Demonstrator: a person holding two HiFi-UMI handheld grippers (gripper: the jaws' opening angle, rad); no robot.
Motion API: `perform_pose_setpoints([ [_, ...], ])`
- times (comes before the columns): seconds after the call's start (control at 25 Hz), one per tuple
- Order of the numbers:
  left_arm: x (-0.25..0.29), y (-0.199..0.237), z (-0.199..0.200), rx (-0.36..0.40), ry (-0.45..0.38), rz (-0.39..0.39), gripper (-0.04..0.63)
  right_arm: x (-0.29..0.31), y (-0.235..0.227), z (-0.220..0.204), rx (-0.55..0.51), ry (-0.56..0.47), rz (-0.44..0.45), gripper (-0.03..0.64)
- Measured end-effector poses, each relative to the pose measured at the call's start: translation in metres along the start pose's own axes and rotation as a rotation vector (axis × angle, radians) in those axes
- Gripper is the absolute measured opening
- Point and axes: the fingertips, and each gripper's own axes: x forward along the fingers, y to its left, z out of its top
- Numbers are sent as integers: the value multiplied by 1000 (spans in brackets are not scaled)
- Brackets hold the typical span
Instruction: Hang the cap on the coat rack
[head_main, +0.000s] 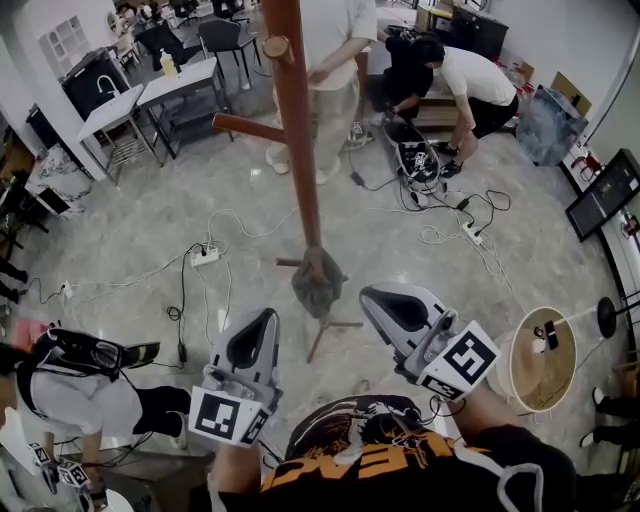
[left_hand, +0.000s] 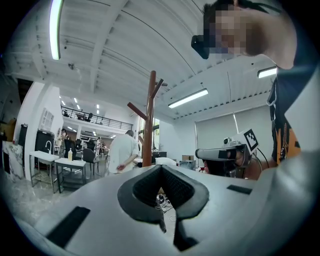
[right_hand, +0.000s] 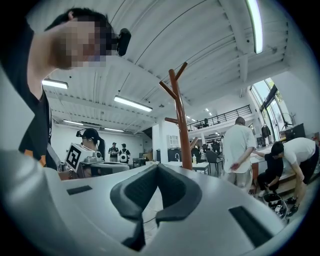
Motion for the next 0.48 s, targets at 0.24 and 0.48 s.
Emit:
perform_pose_setpoints([
  [0.24, 2, -2, 2, 0, 7, -6, 23, 2, -1, 3, -2, 3, 4, 14],
  [0.48, 4, -1, 5, 2, 4, -15, 23, 7, -1, 2, -5, 10, 5, 14],
])
